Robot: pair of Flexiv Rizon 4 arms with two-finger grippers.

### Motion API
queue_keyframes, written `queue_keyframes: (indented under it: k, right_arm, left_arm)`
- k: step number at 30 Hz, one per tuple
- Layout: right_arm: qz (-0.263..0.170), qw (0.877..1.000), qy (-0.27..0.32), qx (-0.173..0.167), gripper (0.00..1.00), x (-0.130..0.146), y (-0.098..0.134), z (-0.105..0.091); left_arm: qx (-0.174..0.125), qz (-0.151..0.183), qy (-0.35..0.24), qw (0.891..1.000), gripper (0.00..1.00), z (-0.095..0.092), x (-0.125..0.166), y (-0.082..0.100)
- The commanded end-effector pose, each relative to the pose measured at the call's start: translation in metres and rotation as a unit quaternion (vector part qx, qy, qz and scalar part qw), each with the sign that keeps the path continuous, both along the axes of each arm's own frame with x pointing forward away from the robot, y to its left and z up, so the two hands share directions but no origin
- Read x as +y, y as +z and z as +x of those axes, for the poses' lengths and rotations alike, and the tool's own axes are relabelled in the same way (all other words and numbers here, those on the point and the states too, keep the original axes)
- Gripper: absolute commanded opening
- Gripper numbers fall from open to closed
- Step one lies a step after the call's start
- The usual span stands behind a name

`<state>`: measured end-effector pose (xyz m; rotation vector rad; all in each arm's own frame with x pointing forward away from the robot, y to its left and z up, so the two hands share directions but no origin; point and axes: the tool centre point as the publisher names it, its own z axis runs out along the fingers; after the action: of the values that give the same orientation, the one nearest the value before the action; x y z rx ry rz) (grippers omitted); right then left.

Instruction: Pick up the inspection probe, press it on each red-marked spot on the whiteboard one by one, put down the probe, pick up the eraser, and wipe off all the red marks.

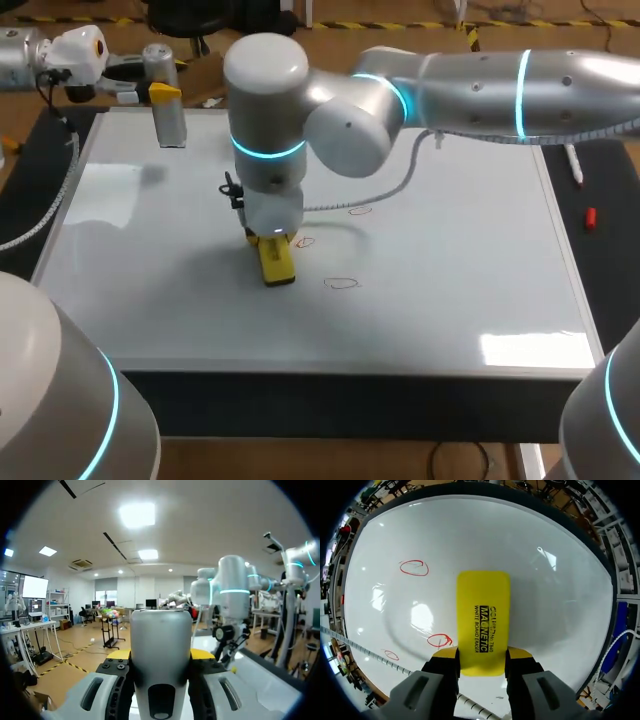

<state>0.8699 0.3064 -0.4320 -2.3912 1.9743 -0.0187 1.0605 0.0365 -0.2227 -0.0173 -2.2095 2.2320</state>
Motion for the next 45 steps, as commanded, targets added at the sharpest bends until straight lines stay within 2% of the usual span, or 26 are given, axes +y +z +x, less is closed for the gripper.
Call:
queue_keyframes:
  k: [1, 18, 33, 45]
  right_arm:
    - [-0.006, 1.0, -0.005, 0.002, 0.0, 0.0, -0.008, 0.001]
    - [-0.012, 0.998, -0.065, 0.001, 0.0, -0.051, -0.021, 0.008]
    - [-0.009, 0.996, -0.083, 0.01, 0.0, -0.074, -0.033, 0.01]
    - [-0.021, 0.996, -0.092, 0.009, 0.0, -0.096, -0.029, 0.012]
  left_arm:
    - [-0.001, 0.001, 0.004, 1.0, 0.0, -0.003, -0.001, 0.002]
    - [-0.001, 0.001, 0.004, 1.0, 0.0, -0.003, -0.001, 0.002]
    - [-0.001, 0.001, 0.004, 1.0, 0.0, -0.003, -0.001, 0.002]
    - [-0.001, 0.001, 0.004, 1.0, 0.0, -0.003, -0.001, 0.002]
